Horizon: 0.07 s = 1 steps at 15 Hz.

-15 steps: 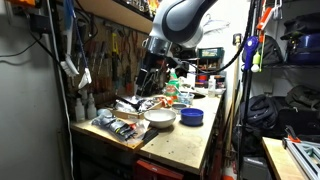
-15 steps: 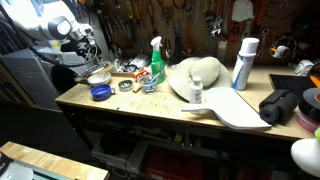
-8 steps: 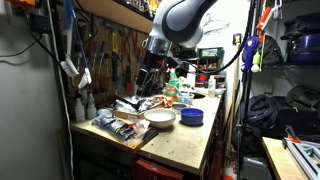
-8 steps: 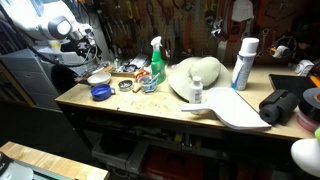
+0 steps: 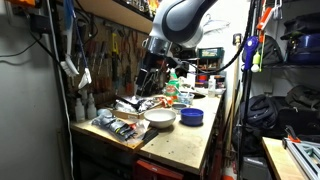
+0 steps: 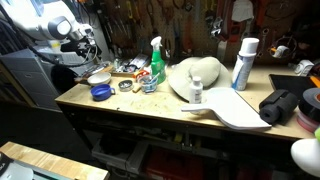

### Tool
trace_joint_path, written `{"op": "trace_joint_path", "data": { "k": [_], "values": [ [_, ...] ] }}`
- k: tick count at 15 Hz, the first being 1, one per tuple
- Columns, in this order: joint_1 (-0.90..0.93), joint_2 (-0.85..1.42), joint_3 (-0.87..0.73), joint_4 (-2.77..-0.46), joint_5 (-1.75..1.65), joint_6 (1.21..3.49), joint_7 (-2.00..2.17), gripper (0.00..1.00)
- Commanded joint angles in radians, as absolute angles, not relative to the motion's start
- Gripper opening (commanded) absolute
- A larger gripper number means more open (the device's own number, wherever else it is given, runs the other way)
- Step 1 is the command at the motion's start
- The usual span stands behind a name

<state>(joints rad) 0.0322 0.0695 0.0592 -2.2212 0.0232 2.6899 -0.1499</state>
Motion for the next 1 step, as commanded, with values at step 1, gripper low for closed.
{"op": "trace_joint_path", "data": {
  "k": [1],
  "values": [
    [0.035, 0.069, 0.057, -2.220, 0.021, 2.688, -0.146, 0.98]
  ]
}}
